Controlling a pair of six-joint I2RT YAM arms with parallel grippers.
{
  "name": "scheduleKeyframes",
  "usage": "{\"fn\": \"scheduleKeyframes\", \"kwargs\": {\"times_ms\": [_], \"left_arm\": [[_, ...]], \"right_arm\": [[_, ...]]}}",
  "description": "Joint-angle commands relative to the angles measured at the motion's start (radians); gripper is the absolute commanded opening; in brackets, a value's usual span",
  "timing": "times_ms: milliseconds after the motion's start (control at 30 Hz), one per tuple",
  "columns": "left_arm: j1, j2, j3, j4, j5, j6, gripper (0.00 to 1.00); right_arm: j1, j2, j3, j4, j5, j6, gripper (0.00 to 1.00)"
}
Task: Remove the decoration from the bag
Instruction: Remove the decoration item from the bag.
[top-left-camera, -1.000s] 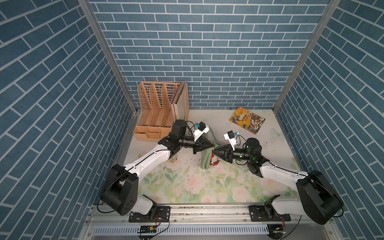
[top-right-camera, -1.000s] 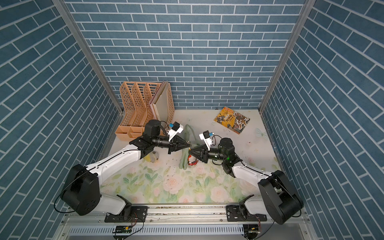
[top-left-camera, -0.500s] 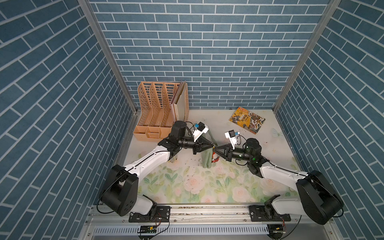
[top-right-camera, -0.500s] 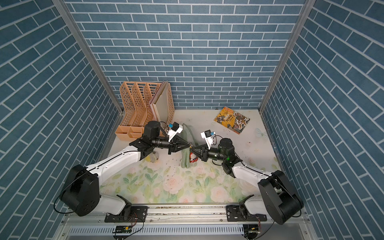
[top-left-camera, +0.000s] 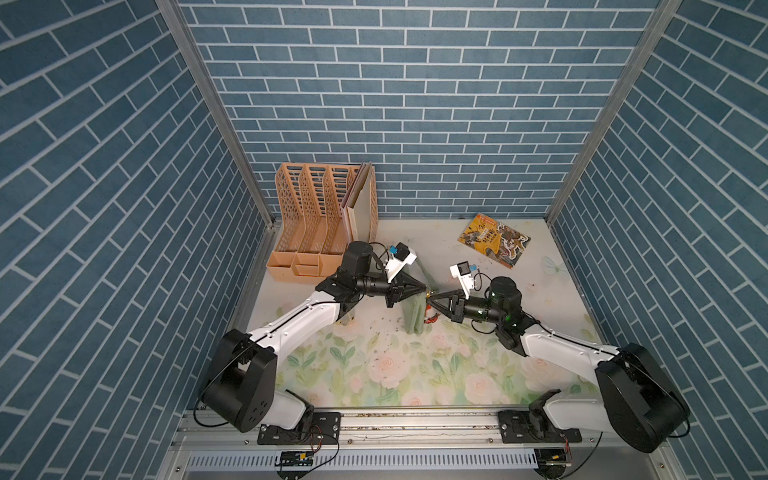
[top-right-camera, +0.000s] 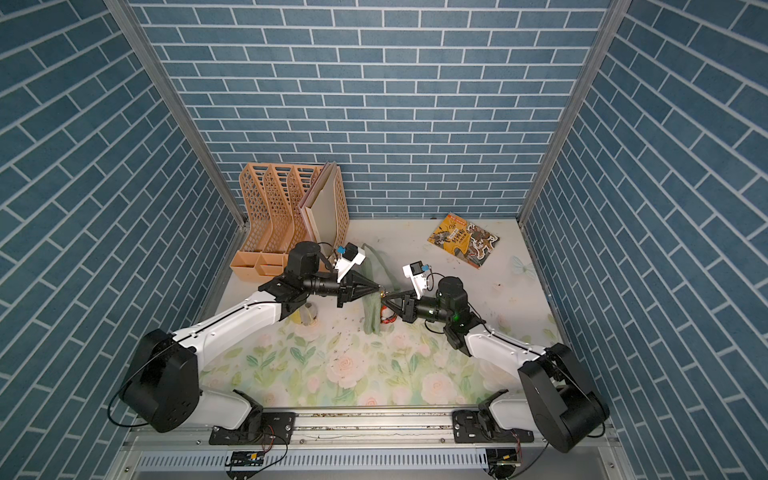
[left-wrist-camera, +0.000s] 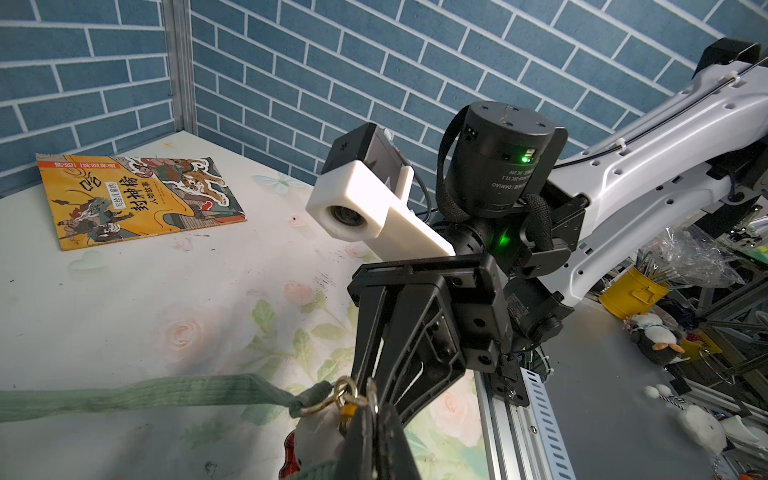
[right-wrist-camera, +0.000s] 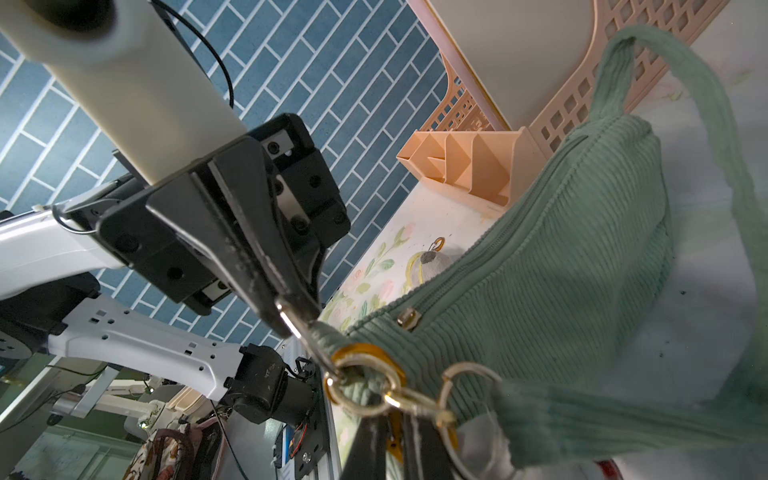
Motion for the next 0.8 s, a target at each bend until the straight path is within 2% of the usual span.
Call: {"fn": "scheduleKeyframes", "kwargs": {"times_ms": [0,333,467,767], "left_arm": [[0.007,-0.01,-0.018,0.052,0.007,-0.018,0.01],[0.005,-0.018,-0.054,0.13,0.007,-0.067,0.0],[0.005,-0.021,-0.065,0.142,0.008,-0.075,0.0],[0.004,-0.017,-0.068,0.15,0.011,-0.08,0.0]], "right_arm": [[0.01,-0.036,0.018,-0.04,0.074,0.069,0.04],[0.037,-0.034,0.06,-0.112,0.163,0.187,0.0],[0.053,-0.035,0.108,-0.194,0.195,0.21,0.0],[0.056,-0.023,0.17,-0.294,0.195,0.259,0.0]]}}
